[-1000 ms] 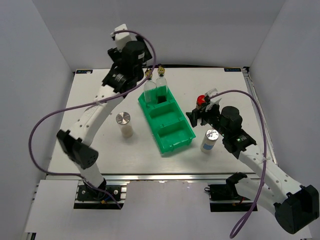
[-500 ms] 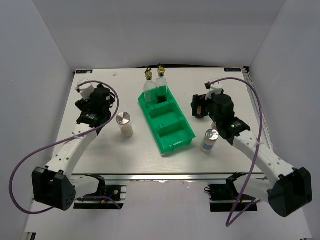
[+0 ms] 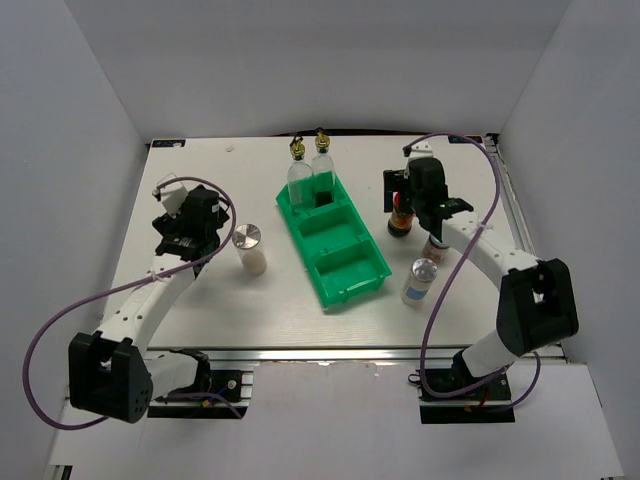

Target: Organize the condiment bottles

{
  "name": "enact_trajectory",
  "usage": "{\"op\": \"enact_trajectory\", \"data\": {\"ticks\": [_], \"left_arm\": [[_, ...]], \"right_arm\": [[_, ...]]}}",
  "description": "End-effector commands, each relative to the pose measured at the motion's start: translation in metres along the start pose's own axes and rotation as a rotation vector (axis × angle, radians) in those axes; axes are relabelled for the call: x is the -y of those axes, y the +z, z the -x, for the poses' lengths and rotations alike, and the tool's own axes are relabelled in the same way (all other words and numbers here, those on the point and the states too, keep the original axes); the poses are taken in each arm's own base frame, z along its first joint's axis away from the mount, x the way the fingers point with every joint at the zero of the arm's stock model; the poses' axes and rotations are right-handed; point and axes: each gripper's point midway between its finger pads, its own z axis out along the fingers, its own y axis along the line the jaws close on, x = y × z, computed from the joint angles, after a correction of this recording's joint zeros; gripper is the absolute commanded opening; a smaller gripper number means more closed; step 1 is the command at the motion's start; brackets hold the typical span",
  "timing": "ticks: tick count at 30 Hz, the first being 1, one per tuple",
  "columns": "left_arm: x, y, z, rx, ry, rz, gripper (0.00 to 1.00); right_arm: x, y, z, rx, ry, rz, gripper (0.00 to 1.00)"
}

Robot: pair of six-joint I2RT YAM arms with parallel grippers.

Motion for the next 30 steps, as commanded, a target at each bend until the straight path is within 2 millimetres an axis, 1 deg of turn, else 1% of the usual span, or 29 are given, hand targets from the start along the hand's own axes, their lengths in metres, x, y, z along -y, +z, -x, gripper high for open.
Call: {"op": "enact_trajectory", "data": {"ticks": [1,2,3,5,6,8,9,13,14,15,17,18,20,21,23,26,27,29,30], "left_arm": [[-0.004,-0.013,0.021,0.057,-0.066,-0.019,0.98],[-0.004,-0.014,0.022,0.062,-0.074,-0.029,0.98],[-0.005,-0.017,0.022,0.067,-0.08,-0.038,0.98],[-0.01,-0.019,0.024,0.081,-0.085,-0.027,0.98],[-0.012,-0.02,0.026,0.09,-0.092,-0.022,0.98],[-0.016,-0.022,0.028,0.101,-0.097,-0.009,0.98],[-0.018,-0.023,0.03,0.109,-0.099,0.0,0.98],[-0.019,-0.023,0.03,0.117,-0.109,-0.005,0.98],[-0.018,-0.023,0.03,0.118,-0.112,-0.009,0.98],[-0.017,-0.023,0.029,0.115,-0.11,-0.012,0.98],[-0.017,-0.021,0.028,0.109,-0.104,-0.01,0.98],[-0.016,-0.021,0.027,0.108,-0.102,-0.01,0.98],[-0.015,-0.02,0.026,0.102,-0.099,-0.012,0.98],[-0.015,-0.02,0.026,0.103,-0.099,-0.011,0.98],[-0.015,-0.02,0.026,0.102,-0.099,-0.014,0.98],[-0.014,-0.02,0.026,0.104,-0.099,-0.019,0.98],[-0.015,-0.02,0.026,0.104,-0.099,-0.019,0.98],[-0.016,-0.021,0.026,0.108,-0.102,-0.018,0.98],[-0.016,-0.021,0.027,0.111,-0.104,-0.017,0.98]], "right_arm": [[-0.002,0.013,0.012,0.0,-0.01,-0.01,0.89],[-0.001,0.018,0.014,-0.005,-0.007,-0.014,0.9],[-0.002,0.026,0.002,-0.045,-0.014,-0.018,0.9],[0.001,0.031,0.0,-0.068,0.007,-0.047,0.89],[0.003,0.035,-0.006,-0.087,0.011,-0.063,0.89],[0.011,0.037,-0.007,-0.088,0.036,-0.119,0.89],[0.013,0.038,-0.011,-0.099,0.036,-0.136,0.89],[0.023,0.035,-0.012,-0.098,0.062,-0.198,0.87],[0.023,0.035,-0.013,-0.094,0.063,-0.194,0.84],[0.022,0.033,-0.013,-0.09,0.063,-0.188,0.76],[0.018,0.032,-0.01,-0.075,0.064,-0.162,0.66],[0.017,0.029,-0.008,-0.066,0.057,-0.15,0.55],[0.012,0.026,0.0,-0.04,0.042,-0.108,0.43],[0.01,0.022,0.006,-0.017,0.037,-0.092,0.31],[0.007,0.018,0.018,0.015,0.012,-0.066,0.24],[0.001,0.003,0.044,0.091,-0.007,-0.024,0.22],[-0.001,-0.007,0.058,0.134,-0.005,-0.017,0.2],[-0.014,-0.019,0.074,0.186,-0.019,0.025,0.19],[-0.021,-0.029,0.084,0.218,-0.019,0.066,0.18]]}}
